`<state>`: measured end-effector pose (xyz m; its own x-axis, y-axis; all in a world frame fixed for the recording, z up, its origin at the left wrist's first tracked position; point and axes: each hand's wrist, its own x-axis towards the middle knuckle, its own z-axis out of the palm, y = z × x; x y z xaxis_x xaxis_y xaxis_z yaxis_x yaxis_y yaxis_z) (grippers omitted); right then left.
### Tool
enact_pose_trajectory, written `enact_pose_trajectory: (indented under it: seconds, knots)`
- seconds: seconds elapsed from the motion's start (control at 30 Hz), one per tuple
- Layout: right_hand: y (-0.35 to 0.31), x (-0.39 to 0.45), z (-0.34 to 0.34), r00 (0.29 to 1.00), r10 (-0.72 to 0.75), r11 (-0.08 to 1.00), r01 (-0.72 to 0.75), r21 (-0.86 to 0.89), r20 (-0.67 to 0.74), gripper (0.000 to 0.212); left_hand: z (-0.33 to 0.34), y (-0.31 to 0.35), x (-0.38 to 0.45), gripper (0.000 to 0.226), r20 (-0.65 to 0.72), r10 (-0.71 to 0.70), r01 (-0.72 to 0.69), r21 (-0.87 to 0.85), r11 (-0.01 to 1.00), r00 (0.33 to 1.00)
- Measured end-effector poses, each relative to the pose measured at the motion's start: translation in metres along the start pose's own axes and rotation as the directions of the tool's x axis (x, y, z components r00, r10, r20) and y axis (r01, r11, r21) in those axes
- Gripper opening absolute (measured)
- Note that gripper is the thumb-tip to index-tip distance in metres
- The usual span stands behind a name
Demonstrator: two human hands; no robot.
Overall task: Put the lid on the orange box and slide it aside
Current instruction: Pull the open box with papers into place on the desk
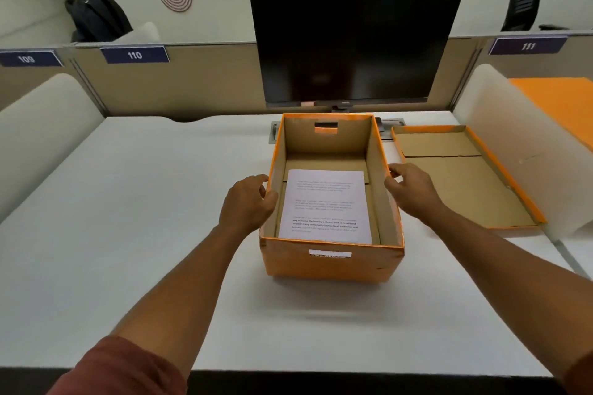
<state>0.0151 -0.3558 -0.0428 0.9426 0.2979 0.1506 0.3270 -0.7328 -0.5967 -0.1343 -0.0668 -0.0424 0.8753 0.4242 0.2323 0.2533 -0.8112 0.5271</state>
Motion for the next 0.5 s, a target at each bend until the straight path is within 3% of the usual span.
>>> enact_pose_trajectory:
  seconds: [0.27,0.5]
  knots:
    - [0.012,-0.008,0.000,0.999,-0.025,0.998,0.022,0.066,0.040,0.034,0.005,0.013,-0.023,0.028,0.012,0.000,-0.003,0.229,0.973,1.000]
    - [0.019,-0.003,0.000,0.996,0.042,0.965,-0.062,0.255,0.082,0.035,0.004,0.013,-0.025,0.043,-0.050,0.013,0.001,0.279,0.960,0.999]
